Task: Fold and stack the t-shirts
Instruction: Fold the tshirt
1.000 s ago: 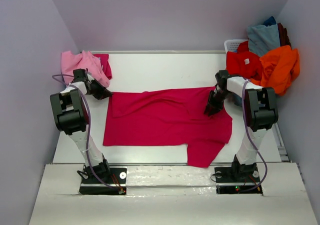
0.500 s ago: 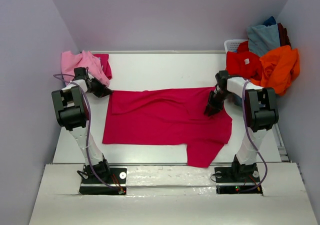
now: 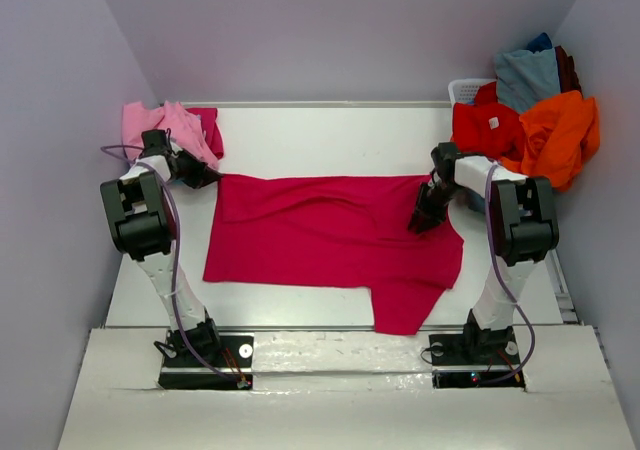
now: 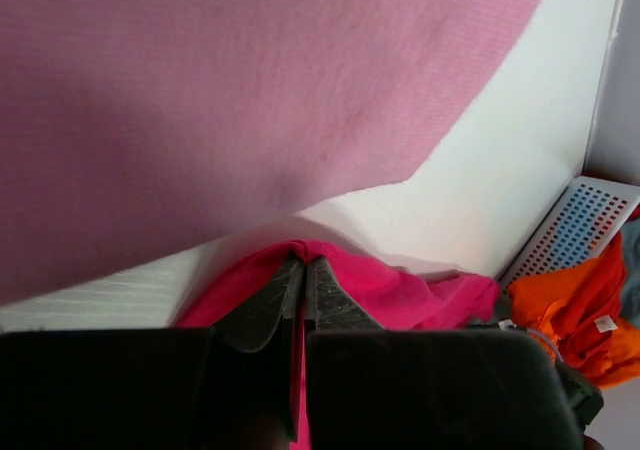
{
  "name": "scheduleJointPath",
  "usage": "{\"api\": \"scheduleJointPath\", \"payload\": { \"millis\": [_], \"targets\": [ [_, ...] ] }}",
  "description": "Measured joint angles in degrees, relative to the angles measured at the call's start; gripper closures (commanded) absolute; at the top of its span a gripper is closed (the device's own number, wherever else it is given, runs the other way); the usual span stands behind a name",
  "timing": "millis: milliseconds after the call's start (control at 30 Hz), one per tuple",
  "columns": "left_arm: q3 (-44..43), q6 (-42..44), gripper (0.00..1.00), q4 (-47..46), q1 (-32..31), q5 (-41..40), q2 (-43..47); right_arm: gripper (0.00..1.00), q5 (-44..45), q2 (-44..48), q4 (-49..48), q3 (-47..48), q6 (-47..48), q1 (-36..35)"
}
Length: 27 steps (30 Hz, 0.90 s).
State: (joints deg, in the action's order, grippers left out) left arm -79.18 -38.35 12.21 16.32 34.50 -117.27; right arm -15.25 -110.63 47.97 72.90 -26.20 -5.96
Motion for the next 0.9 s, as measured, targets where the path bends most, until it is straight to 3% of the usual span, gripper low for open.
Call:
{"api": "scheduleJointPath", "payload": {
  "millis": [333, 367, 433, 467, 533, 667, 900],
  "targets": [
    [-0.37, -1.73, 0.93, 0.07, 1.97, 2.1, -0.09, 0.64, 0.0, 0.52, -0.57, -0.79, -0.35, 0.0],
    [-0.37, -1.81, 0.81, 0.07, 1.99, 2.25, -0.13, 0.64, 0.0, 0.63, -0.7, -0.92, -0.37, 0.0],
    [-0.37, -1.9, 0.66, -0.09, 2.05, 2.62, -0.35, 0.64, -0.02, 0.79, -0.87, -1.18, -0.39, 0.0],
    [-0.37, -2.25, 0.52, -0.31, 2.1, 2.73, -0.5, 0.64, -0.02, 0.79, -0.9, -1.18, -0.39, 0.0],
    [-0.37, -2.14, 0.4, -1.07, 2.29, 2.71, -0.81, 0.64, -0.02, 0.79, -0.87, -1.2, -0.39, 0.0],
    [-0.37, -2.38, 0.28, -1.95, 2.69, 2.47, -0.96, 0.64, -0.02, 0.9, -0.94, -1.33, -0.39, 0.0],
    [0.0, -2.08, 0.27, -2.64, 2.91, 2.49, -0.94, 0.64, 0.0, 1.25, -1.07, -1.75, -0.39, -0.02]
  ]
}}
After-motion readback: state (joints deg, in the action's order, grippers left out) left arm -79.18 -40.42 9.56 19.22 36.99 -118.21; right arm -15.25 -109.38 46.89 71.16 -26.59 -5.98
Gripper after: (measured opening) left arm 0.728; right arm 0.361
